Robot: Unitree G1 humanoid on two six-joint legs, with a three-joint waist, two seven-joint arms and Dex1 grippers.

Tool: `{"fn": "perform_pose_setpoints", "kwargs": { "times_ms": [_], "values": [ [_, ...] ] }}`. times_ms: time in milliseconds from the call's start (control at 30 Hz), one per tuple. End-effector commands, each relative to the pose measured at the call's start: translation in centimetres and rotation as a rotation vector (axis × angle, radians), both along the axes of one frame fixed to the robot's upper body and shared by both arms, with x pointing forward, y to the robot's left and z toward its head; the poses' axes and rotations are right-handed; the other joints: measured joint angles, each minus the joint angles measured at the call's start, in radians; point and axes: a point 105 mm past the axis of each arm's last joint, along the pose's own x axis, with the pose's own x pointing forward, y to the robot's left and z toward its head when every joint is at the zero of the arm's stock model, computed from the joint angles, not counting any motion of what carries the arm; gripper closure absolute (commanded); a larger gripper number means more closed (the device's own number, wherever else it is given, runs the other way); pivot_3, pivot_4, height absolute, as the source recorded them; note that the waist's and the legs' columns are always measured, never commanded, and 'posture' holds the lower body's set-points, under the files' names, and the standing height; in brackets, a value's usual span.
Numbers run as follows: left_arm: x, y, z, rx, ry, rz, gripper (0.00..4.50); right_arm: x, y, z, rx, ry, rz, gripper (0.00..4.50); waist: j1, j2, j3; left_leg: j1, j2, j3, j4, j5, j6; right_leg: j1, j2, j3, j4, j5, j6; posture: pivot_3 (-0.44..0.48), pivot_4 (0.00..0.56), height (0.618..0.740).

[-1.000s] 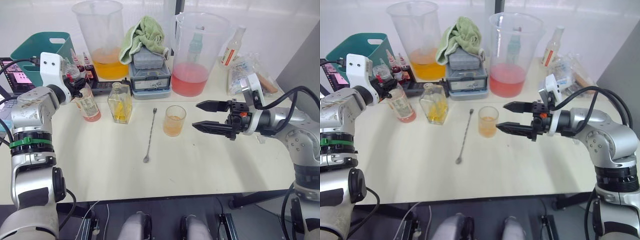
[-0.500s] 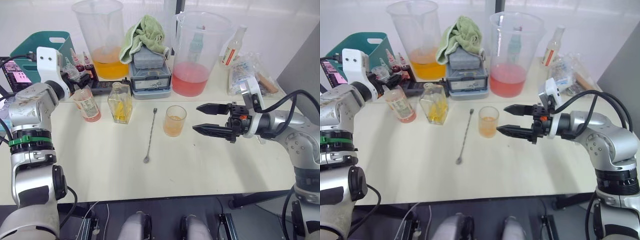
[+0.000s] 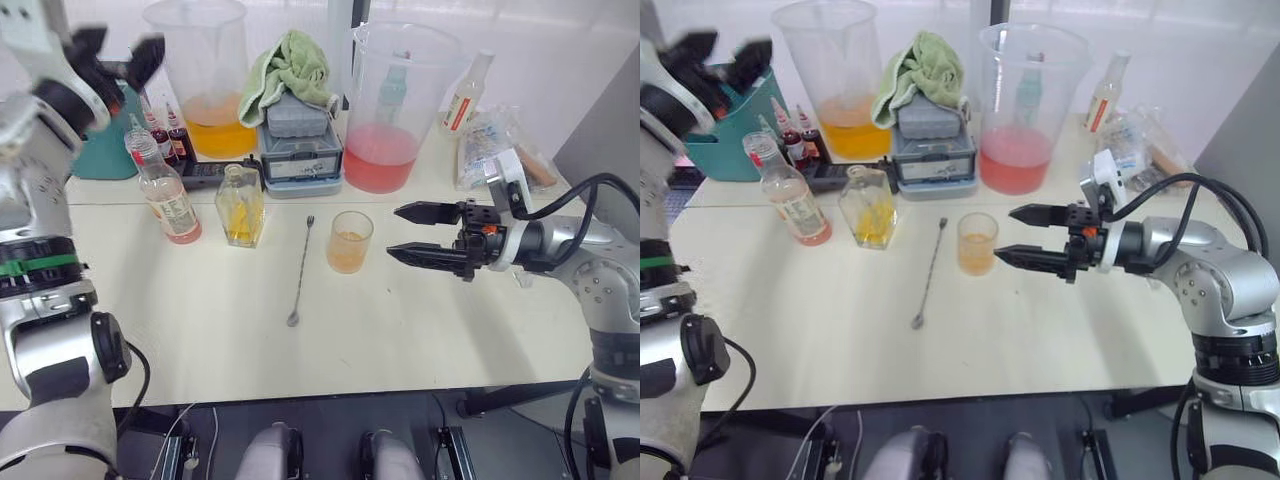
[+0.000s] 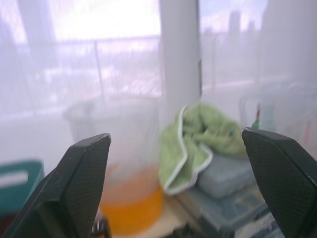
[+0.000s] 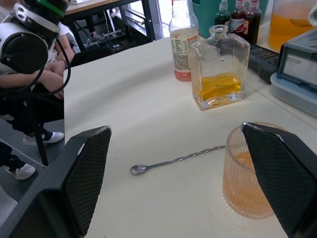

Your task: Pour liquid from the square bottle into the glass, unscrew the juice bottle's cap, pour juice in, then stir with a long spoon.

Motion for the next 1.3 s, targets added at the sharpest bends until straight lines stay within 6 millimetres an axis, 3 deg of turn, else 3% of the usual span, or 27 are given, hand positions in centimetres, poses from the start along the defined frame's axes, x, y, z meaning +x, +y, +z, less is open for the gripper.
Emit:
{"fn": "perform_pose_setpoints", "kwargs": {
  "times_ms": [33,200,400,633,733,833,900,1133,1300],
  "values": [
    [-3.0,-2.2,1.2,0.105,-0.057,-0.131,0.05,-0.2,-0.7,1.6,0.008,-0.061,-0.012,0.0,-0.001,0.0,0.0,0.0,0.0,0.0,0.0,0.0,0.0,0.0,0.0,0.0,0.0,0.0,0.0,0.0,0.15,0.739],
    [-4.8,-3.8,-3.1,0.213,0.076,-0.204,0.05,0.4,-1.5,1.8,0.005,-0.101,-0.07,0.0,0.0,0.0,0.0,0.002,0.0,0.0,0.0,0.0,0.0,0.001,0.0,0.0,-0.001,0.0,0.0,0.0,0.15,0.739],
    [-6.2,-3.1,-10.2,0.255,0.25,-0.199,0.05,1.4,-4.0,1.1,-0.004,-0.174,-0.189,0.0,0.001,0.0,0.0,0.002,0.0,0.0,-0.001,0.0,-0.001,0.0,0.0,0.001,-0.002,0.0,0.0,0.0,0.15,0.739],
    [-8.2,-3.0,-16.1,0.222,0.431,-0.282,0.05,1.5,-6.9,-1.0,-0.007,-0.154,-0.307,0.0,0.003,0.0,0.0,0.002,0.0,0.0,-0.003,0.0,-0.001,0.001,0.0,0.001,-0.004,0.0,0.0,0.0,0.15,0.739],
    [-9.5,-0.6,-19.9,0.231,0.536,-0.237,0.05,2.0,-10.3,-3.0,-0.043,-0.136,-0.452,0.0,0.001,0.001,0.0,0.004,0.001,0.001,-0.004,0.0,-0.002,0.001,0.0,0.001,-0.004,0.0,-0.001,0.0,0.15,0.739],
    [-10.2,3.9,-21.7,0.185,0.554,-0.086,0.05,1.7,-14.4,-5.1,-0.058,-0.105,-0.59,0.0,0.003,0.001,0.0,0.005,0.001,0.002,-0.005,-0.002,-0.006,0.0,0.0,0.001,-0.004,-0.002,-0.003,0.0,0.15,0.739],
    [-10.5,5.5,-22.1,0.15,0.546,-0.032,0.05,1.2,-16.0,-6.4,-0.067,-0.067,-0.637,0.0,0.006,0.001,0.0,0.005,0.001,0.002,-0.005,-0.003,-0.009,0.001,0.0,0.0,-0.005,-0.003,-0.004,0.0,0.15,0.739],
    [-12.6,9.4,-24.7,0.15,0.581,0.087,0.05,-0.2,-19.0,-9.2,-0.099,0.013,-0.732,0.0,0.0,0.004,-0.002,0.006,0.002,0.002,-0.005,-0.004,-0.01,0.0,-0.004,0.001,-0.005,-0.003,-0.005,0.0,0.15,0.739],
    [-13.2,10.2,-25.2,0.13,0.581,0.104,0.05,-0.4,-19.5,-9.4,-0.103,0.02,-0.742,0.0,0.003,0.004,-0.002,0.006,0.003,0.002,-0.005,-0.004,-0.01,-0.001,-0.004,0.001,-0.005,-0.003,-0.006,0.0,0.15,0.739]
  ]
}}
